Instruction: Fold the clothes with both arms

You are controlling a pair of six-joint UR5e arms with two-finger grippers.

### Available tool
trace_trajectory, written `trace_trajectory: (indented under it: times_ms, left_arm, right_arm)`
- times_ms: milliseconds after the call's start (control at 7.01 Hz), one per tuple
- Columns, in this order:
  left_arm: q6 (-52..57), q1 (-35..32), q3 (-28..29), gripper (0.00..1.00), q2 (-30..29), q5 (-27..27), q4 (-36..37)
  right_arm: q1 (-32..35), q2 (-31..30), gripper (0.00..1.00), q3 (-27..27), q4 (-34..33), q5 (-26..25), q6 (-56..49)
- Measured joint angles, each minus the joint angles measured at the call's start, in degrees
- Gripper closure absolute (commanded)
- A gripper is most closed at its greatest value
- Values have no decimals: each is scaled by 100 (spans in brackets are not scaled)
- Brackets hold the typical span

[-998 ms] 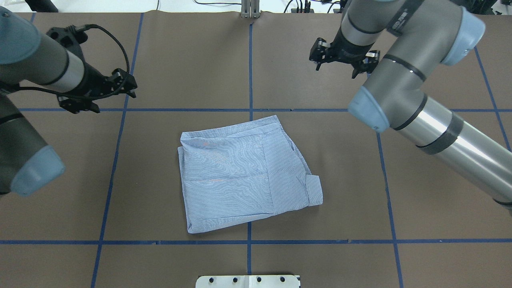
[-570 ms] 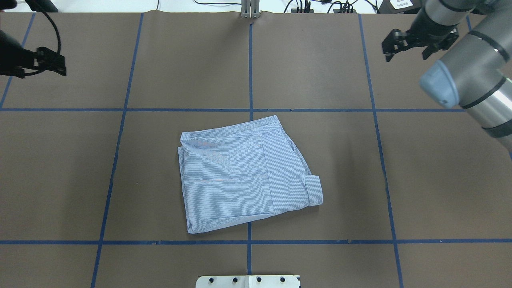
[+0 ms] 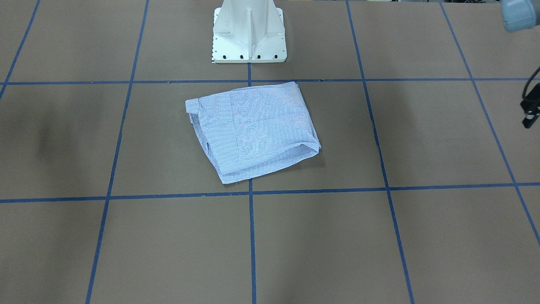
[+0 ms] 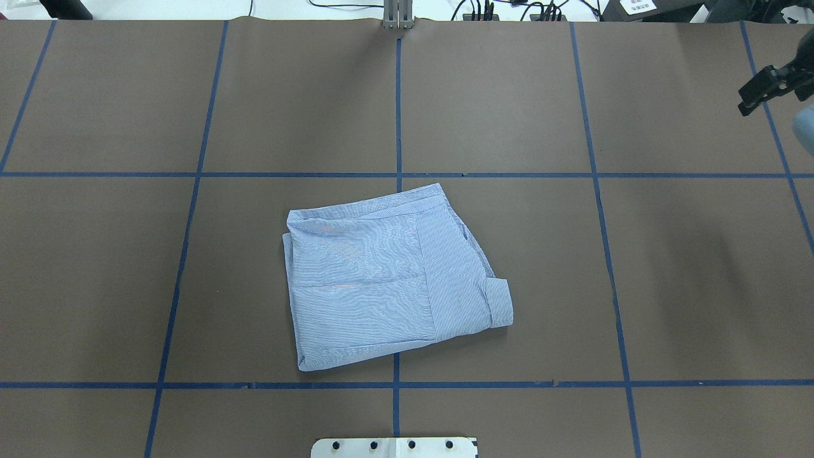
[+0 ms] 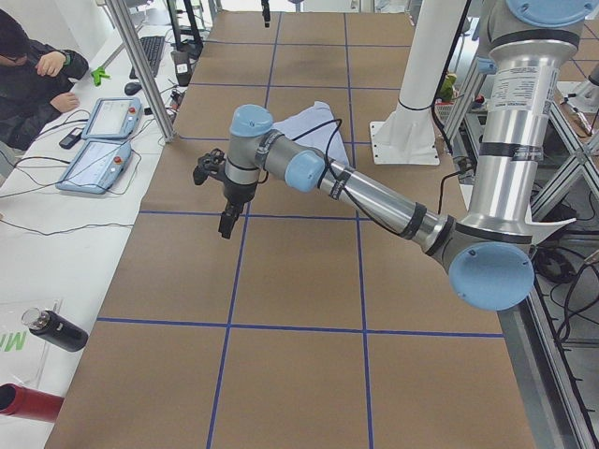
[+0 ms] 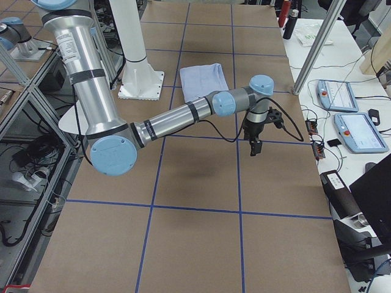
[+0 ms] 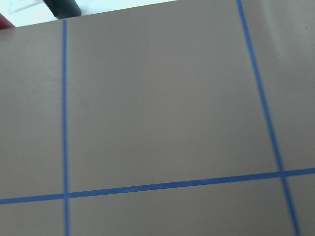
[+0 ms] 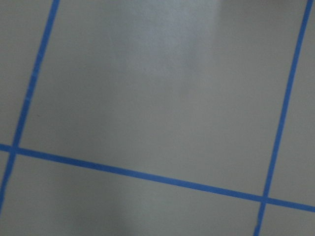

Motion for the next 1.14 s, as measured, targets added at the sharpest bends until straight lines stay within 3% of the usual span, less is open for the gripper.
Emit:
trace_trajectory:
  times_ms: [428,1141]
  left_arm:
    - [1733,-803,693,0,175,-395,-30]
    - [1810,-929,1324,0,389,-421,-471]
  right_arm:
    - [870,-884,0,-2,25,504,-1120]
    - [1657,-1311,0,-76,54,793,-1190]
